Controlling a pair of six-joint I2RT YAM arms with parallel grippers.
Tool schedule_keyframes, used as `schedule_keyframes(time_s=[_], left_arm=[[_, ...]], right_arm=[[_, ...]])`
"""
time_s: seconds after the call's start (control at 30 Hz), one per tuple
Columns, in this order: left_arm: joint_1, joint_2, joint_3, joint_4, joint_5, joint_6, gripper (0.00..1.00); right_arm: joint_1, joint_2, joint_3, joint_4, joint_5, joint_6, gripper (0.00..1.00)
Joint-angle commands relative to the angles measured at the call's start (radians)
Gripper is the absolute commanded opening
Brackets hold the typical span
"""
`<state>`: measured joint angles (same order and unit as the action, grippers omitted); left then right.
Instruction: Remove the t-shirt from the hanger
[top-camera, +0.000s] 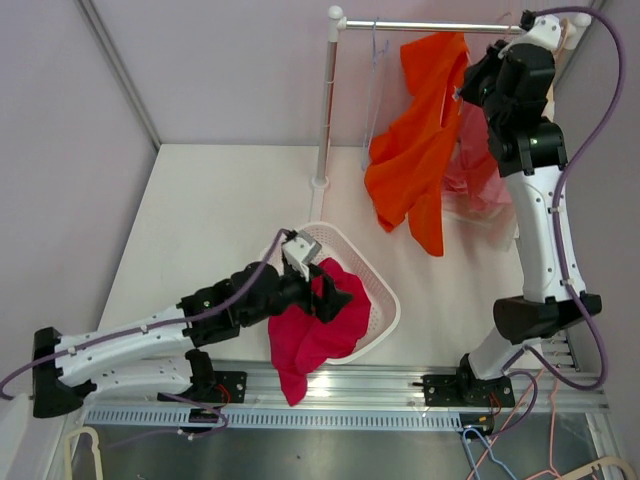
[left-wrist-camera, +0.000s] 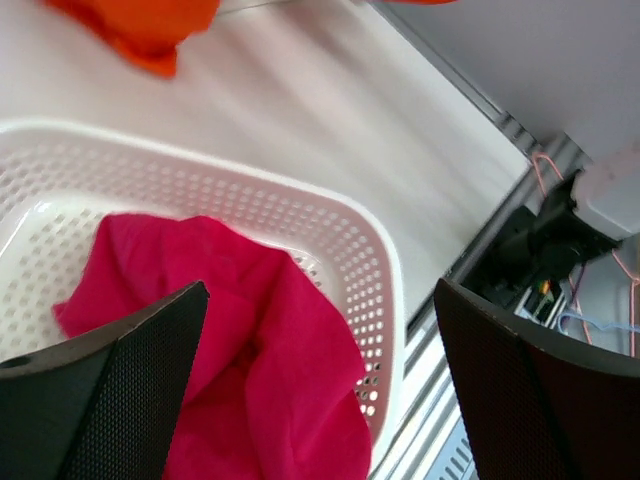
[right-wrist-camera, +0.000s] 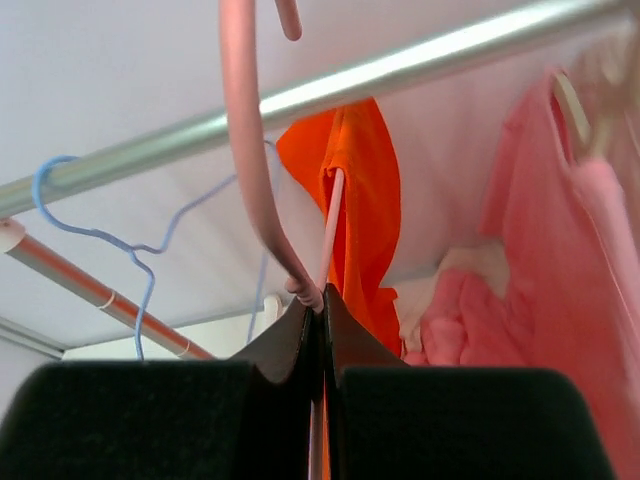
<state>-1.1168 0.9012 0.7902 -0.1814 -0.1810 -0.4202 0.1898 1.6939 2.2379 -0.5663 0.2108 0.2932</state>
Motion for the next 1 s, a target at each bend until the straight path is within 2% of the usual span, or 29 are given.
schedule_keyframes(time_s=[0.0,0.07,0.1,0.23,0.3,0.47,0.6,0.63,0.67,0.7,0.73,0.8,0.83,0.9,0.97], left_arm=[[-0.121,0.051,0.020,0.286,-0.092,0.281,0.99],[-0.216,0.086,0.018,0.386,-0.182,0.375,0.99],[-0.244,0.108,0.023,0.432,-0.207,0.459,1.00],[-0.328,0.240,0.064,0.638,-0.253,0.557,1.00],[-0.353,0.327,0.089,0.689,-0.282,0.581,1.00],[-0.362,0.528,0.156,0.862,-0.445,0.609,0.99],[-0.362,0.654,0.292,0.803,-0.482,0.632,0.99],[-0.360,0.674,0.308,0.786,-0.488,0.639,0.48],[-0.360,0.689,0.334,0.774,-0.512,0.640,0.04],[-0.362,0.694,0.343,0.769,-0.546,0.621,0.00],[-0.365,0.680,0.330,0.773,-0.525,0.618,0.01],[-0.379,0.625,0.272,0.802,-0.467,0.609,0.01],[-0.388,0.561,0.195,0.851,-0.396,0.624,0.01],[-0.452,0.507,0.147,0.925,-0.371,0.725,0.01],[-0.543,0.447,0.078,1.011,-0.342,0.822,0.01]], right_arm=[[0.035,-0.078,-0.111,-0.133,0.123,0.157,0.00],[0.065,-0.176,-0.203,-0.150,0.189,0.263,0.00],[0.079,-0.213,-0.310,-0.138,0.208,0.289,0.00],[0.100,-0.410,-0.547,-0.046,0.184,0.356,0.00],[0.100,-0.485,-0.592,-0.038,0.154,0.368,0.00],[0.112,-0.531,-0.609,-0.095,0.070,0.366,0.00],[0.114,-0.569,-0.627,-0.113,0.016,0.368,0.00],[0.114,-0.573,-0.629,-0.113,0.009,0.371,0.00],[0.114,-0.574,-0.627,-0.116,0.006,0.370,0.00],[0.114,-0.571,-0.624,-0.125,0.004,0.366,0.00],[0.114,-0.559,-0.620,-0.130,0.013,0.353,0.00],[0.111,-0.528,-0.578,-0.168,0.028,0.331,0.00],[0.094,-0.476,-0.554,-0.193,0.019,0.321,0.00],[0.062,-0.412,-0.465,-0.269,-0.023,0.311,0.00],[0.005,-0.315,-0.404,-0.332,-0.132,0.308,0.00]])
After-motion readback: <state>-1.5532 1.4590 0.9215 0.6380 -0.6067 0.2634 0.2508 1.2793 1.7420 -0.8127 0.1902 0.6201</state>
